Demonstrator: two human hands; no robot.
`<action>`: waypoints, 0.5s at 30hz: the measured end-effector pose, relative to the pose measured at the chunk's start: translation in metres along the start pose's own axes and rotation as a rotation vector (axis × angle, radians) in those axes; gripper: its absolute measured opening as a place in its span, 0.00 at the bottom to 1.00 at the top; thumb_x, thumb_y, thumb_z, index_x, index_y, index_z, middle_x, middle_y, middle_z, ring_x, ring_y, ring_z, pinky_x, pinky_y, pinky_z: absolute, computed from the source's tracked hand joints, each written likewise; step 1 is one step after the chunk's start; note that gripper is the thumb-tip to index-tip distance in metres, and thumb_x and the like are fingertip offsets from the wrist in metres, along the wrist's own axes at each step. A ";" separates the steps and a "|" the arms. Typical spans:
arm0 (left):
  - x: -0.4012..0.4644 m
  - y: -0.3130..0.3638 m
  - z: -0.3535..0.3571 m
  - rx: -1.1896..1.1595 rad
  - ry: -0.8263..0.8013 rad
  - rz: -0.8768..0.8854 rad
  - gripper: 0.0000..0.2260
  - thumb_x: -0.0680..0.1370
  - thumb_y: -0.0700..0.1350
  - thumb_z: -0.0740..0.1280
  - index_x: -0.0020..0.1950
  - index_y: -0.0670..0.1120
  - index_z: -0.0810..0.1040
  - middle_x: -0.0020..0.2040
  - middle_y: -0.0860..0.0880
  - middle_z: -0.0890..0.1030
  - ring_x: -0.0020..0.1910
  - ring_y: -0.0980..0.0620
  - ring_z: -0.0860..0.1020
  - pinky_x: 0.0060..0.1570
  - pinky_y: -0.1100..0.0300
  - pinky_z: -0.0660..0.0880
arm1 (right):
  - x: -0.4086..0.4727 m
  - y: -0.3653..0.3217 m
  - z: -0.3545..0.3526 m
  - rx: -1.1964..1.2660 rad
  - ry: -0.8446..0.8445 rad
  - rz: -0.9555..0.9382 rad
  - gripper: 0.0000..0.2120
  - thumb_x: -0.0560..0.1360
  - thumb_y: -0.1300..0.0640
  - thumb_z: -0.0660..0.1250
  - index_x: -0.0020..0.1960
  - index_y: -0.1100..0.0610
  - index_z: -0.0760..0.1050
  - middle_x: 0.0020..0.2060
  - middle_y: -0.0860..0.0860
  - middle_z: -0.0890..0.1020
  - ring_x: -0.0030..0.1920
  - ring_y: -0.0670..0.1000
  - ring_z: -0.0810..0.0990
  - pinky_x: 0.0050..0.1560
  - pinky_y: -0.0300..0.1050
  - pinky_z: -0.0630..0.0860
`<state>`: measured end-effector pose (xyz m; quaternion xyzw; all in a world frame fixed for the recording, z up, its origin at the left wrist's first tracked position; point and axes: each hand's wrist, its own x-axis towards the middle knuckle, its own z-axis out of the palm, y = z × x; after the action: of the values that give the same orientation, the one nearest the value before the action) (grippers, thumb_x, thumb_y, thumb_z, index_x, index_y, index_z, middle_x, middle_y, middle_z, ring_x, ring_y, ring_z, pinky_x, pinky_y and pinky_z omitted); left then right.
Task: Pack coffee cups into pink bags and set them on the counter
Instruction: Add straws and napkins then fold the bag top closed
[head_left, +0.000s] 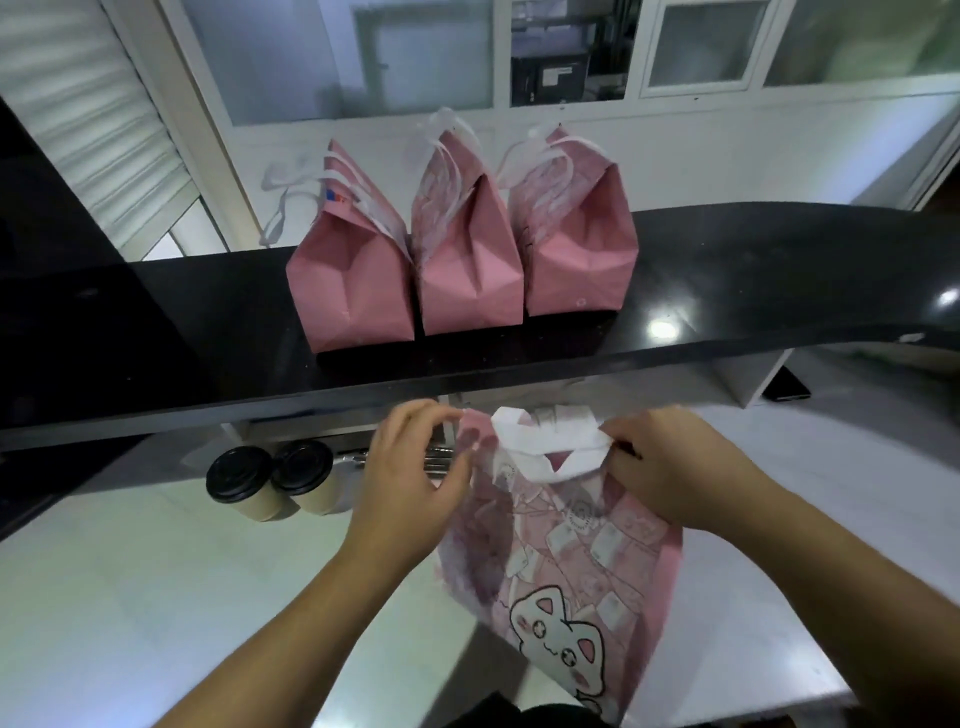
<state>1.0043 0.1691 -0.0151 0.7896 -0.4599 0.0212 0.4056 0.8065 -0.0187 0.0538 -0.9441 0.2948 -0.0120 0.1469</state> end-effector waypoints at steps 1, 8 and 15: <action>0.002 0.008 0.004 -0.047 0.005 -0.004 0.13 0.81 0.55 0.69 0.65 0.57 0.75 0.62 0.62 0.71 0.62 0.60 0.72 0.61 0.64 0.70 | -0.004 0.004 -0.012 -0.003 0.020 0.034 0.13 0.79 0.54 0.63 0.36 0.53 0.76 0.30 0.48 0.80 0.32 0.50 0.78 0.31 0.48 0.74; 0.019 0.084 0.043 -0.247 -0.241 0.076 0.19 0.82 0.62 0.66 0.71 0.64 0.70 0.67 0.69 0.68 0.65 0.65 0.72 0.63 0.58 0.74 | -0.028 0.043 -0.100 0.031 0.298 0.228 0.17 0.78 0.52 0.64 0.34 0.59 0.77 0.27 0.54 0.79 0.31 0.59 0.79 0.30 0.56 0.76; 0.066 0.166 0.080 -0.310 -0.402 0.235 0.35 0.76 0.72 0.63 0.81 0.62 0.63 0.77 0.68 0.65 0.74 0.67 0.65 0.73 0.64 0.64 | -0.013 0.090 -0.183 -0.026 0.530 0.292 0.17 0.78 0.51 0.65 0.33 0.57 0.79 0.27 0.51 0.79 0.28 0.52 0.77 0.25 0.43 0.69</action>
<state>0.8917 0.0284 0.0607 0.6478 -0.6174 -0.1598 0.4168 0.7262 -0.1310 0.2042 -0.8575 0.4558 -0.2328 0.0528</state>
